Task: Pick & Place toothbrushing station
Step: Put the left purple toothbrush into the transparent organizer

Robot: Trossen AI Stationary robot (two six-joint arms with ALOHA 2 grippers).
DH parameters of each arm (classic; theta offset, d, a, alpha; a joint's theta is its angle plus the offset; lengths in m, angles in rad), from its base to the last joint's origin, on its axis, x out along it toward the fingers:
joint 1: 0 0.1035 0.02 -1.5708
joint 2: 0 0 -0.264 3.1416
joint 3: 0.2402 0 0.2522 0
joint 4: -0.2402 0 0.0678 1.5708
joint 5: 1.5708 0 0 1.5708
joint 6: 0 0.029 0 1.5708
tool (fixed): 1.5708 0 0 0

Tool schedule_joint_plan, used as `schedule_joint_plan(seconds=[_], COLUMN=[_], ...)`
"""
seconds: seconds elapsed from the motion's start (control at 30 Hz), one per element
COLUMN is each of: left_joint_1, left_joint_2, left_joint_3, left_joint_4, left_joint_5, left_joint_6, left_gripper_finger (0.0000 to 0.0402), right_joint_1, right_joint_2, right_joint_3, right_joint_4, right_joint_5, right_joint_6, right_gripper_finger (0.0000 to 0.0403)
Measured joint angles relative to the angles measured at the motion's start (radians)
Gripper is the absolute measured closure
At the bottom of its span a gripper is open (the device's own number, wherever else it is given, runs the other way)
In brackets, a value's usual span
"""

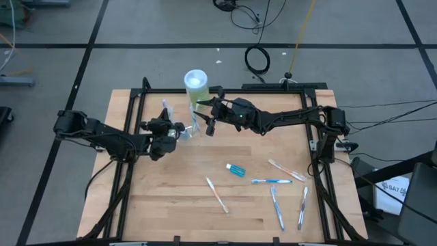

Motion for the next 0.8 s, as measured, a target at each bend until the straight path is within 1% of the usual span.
schedule_joint_plan(seconds=[0.13,0.2,0.27,0.37,0.43,0.5,0.67,0.73,0.8], left_joint_1=[0.027,0.030,0.028,0.031,0.029,0.021,0.004,0.004,0.009], left_joint_2=[0.000,-0.006,-0.031,-0.057,-0.077,-0.105,-0.210,-0.266,-0.331], left_joint_3=[0.000,0.000,0.000,0.000,-0.001,0.000,-0.001,-0.001,-0.001], left_joint_4=[0.078,0.117,0.173,0.278,0.352,0.404,0.459,0.473,0.488], left_joint_5=[0.004,0.046,0.126,0.302,0.376,0.393,0.370,0.387,0.426], left_joint_6=[0.108,0.170,0.266,0.446,0.546,0.635,0.831,0.878,0.915], left_gripper_finger=[0.0395,0.0398,0.0400,0.0399,0.0400,0.0399,0.0400,0.0400,0.0400], right_joint_1=[0.000,0.000,0.000,0.000,0.000,0.000,0.000,0.000,0.000], right_joint_2=[0.000,0.000,0.000,0.000,0.000,0.000,0.000,0.000,0.000], right_joint_3=[0.000,0.000,0.000,0.000,0.000,0.000,0.000,0.000,0.000], right_joint_4=[-0.001,0.000,-0.002,-0.007,-0.013,-0.021,-0.039,-0.039,-0.040], right_joint_5=[0.000,0.000,0.000,0.000,0.000,0.000,0.000,0.000,0.000], right_joint_6=[-0.028,-0.047,-0.056,-0.055,-0.055,-0.055,-0.055,-0.055,-0.055], right_gripper_finger=[0.0228,0.0230,0.0231,0.0230,0.0229,0.0228,0.0230,0.0231,0.0230])
